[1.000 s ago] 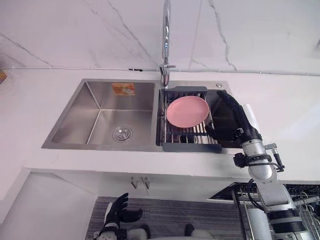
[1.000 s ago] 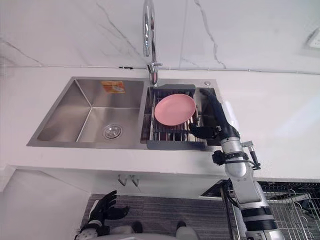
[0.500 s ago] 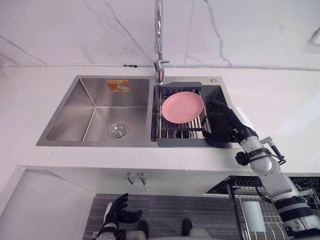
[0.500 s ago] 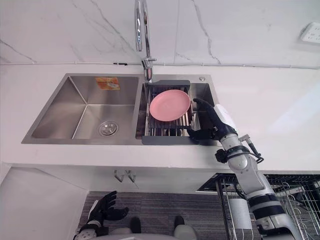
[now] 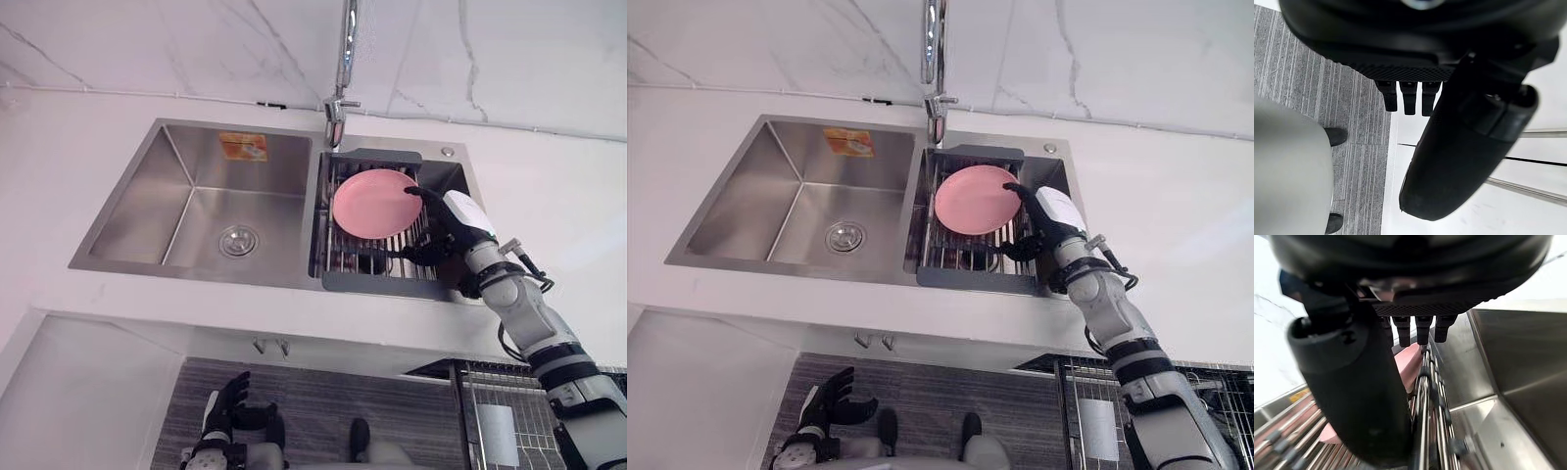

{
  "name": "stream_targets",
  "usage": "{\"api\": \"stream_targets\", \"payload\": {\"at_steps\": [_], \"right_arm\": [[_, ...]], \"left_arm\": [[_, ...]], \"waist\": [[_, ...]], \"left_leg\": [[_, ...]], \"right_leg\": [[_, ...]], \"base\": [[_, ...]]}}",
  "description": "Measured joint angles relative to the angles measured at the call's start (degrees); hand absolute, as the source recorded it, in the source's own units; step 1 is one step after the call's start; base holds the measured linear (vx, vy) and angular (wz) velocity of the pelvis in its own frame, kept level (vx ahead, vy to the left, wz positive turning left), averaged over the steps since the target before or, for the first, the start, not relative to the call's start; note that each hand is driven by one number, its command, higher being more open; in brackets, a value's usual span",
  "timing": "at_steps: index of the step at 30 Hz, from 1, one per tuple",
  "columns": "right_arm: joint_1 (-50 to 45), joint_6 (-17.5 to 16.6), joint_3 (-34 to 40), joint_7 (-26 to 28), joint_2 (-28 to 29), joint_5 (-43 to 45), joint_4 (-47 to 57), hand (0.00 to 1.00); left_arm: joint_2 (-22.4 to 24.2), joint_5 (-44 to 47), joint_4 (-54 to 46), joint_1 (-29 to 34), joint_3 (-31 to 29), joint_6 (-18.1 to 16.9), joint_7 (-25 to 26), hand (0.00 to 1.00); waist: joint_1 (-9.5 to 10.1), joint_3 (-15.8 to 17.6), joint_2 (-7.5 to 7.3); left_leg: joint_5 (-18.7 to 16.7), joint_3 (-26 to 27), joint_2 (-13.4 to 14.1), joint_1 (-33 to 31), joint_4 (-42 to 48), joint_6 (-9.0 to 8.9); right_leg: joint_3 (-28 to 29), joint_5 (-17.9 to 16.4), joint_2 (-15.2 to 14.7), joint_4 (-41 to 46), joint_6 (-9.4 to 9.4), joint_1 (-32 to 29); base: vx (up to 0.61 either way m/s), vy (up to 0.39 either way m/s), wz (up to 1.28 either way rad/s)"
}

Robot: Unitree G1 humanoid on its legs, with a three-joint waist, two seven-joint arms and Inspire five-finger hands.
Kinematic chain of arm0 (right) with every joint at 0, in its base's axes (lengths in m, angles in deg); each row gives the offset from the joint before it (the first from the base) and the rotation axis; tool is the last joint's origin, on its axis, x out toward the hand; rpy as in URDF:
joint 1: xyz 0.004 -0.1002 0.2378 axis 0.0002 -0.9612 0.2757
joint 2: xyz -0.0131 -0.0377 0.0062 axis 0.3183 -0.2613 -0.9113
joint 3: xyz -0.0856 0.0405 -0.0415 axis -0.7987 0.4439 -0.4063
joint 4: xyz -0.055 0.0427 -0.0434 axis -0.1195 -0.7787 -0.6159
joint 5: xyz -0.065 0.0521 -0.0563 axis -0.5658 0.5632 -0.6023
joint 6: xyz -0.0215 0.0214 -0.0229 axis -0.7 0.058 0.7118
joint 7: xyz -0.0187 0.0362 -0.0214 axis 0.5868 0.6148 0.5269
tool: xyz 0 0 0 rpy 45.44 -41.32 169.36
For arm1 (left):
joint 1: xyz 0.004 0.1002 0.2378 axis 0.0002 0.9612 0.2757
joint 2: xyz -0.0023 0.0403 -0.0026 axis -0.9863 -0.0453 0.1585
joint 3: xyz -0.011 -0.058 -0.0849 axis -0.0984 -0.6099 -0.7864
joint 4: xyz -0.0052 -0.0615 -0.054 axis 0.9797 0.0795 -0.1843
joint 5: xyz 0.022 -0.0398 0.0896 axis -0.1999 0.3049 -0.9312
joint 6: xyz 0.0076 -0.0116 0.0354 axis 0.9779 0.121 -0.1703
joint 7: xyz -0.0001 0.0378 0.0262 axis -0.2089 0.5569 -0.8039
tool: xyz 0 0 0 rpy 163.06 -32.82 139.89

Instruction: Walk over to the sink, pick up the cup, carry it to the dishwasher, place the cup inside the dishwasher, then close the dishwasher door

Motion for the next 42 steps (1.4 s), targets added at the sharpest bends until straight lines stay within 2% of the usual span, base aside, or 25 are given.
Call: {"api": "stream_targets", "payload": {"at_steps": [7, 8, 12, 17, 25, 31, 34, 37, 42], "right_arm": [[4.8, 1.5, -1.5, -2.1, 0.1, -3.2, -4.4, 0.9], [6.0, 1.9, -2.1, -2.4, 0.3, -4.5, -5.3, 0.3], [9.2, 2.6, -2.1, -4.8, 0.5, -7.5, -8.0, 0.3], [13.2, 3.9, -1.9, -7.6, 1.1, -9.2, -10.4, 0.3], [13.1, 4.8, 1.4, -9.0, 2.5, -9.1, -9.8, 0.3], [5.0, 4.7, 6.3, -9.2, 2.6, -9.1, 4.0, 0.3], [1.2, 3.4, 8.0, -9.2, 2.8, -9.2, 12.4, 0.3], [-4.3, 0.8, 12.7, -9.9, 5.5, -9.1, 22.6, 0.3], [-12.9, -1.7, 18.6, -11.1, 9.8, -9.1, 34.0, 0.3]], "left_arm": [[0.2, 0.1, -0.2, -0.4, 0.0, -0.2, 0.1, 0.9], [0.2, 0.2, -0.2, -0.6, -0.1, -0.4, 0.1, 0.9], [0.2, 1.2, -0.2, -1.4, -0.7, -0.8, 0.4, 0.9], [0.5, 1.3, -0.2, -1.5, -1.0, -0.9, 1.4, 0.9], [0.6, 1.2, -0.2, -1.6, -1.1, -0.9, 1.6, 0.9], [0.7, 1.1, -0.4, -1.3, -2.1, -0.7, 1.5, 0.9], [0.7, 1.1, -0.4, -1.2, -2.4, -0.2, 1.2, 0.9], [0.9, 1.0, -0.3, -1.1, -2.6, 0.1, 1.1, 0.9], [1.0, 1.0, 0.4, -1.0, -3.5, 0.3, 1.1, 0.9]], "waist": [[0.21, 1.1, -0.04], [0.24, 1.7, -0.07], [0.82, 3.4, -0.05], [1.09, 3.6, -0.01], [1.3, 3.6, -0.09], [0.75, 3.8, -0.34], [0.55, 3.8, -0.41], [-0.06, 3.8, -0.47], [-0.56, 3.6, -0.79]], "left_leg": [[0.1, -0.7, -0.3, -1.5, 0.3, 0.13], [0.1, -0.8, -0.3, -1.5, 0.3, 0.16], [0.6, -1.4, -0.4, -2.4, 0.2, 0.34], [1.3, -1.9, -0.5, -2.9, -0.3, 0.39], [2.1, -2.4, -0.5, -2.4, -2.1, 0.34], [2.1, -2.1, -0.2, -1.1, -2.1, 0.38], [1.5, -1.2, 0.0, 0.9, -2.2, 0.49], [0.9, 0.1, 0.1, 2.3, -2.1, 0.51], [-0.5, 3.4, 0.3, 4.8, -2.1, 0.41]], "right_leg": [[-0.5, 0.2, -0.3, -0.1, 0.22, -1.0], [-0.6, 0.3, -0.3, -0.1, 0.22, -0.9], [-0.8, 0.4, -0.3, -0.1, 0.18, -1.6], [-1.1, 0.5, -0.3, -0.1, 0.1, -2.2], [-1.4, 0.6, -0.3, -0.4, 0.09, -2.2], [-0.7, 0.6, -0.3, -0.4, 0.1, -1.0], [0.6, 0.6, -0.3, -0.4, 0.09, 0.5], [2.2, 0.6, -0.3, -0.4, 0.09, 1.2], [5.8, 0.5, 0.2, -0.3, 0.12, 1.9]], "base": [[-0.02, 0.001, 0.04], [-0.03, -0.002, 0.03], [-0.06, -0.006, 0.06], [-0.02, -0.008, 0.06], [0.01, -0.004, 0.02], [0.04, -0.002, -0.03], [0.01, 0.01, -0.17], [-0.04, 0.013, -0.2], [-0.08, 0.003, -0.35]]}}
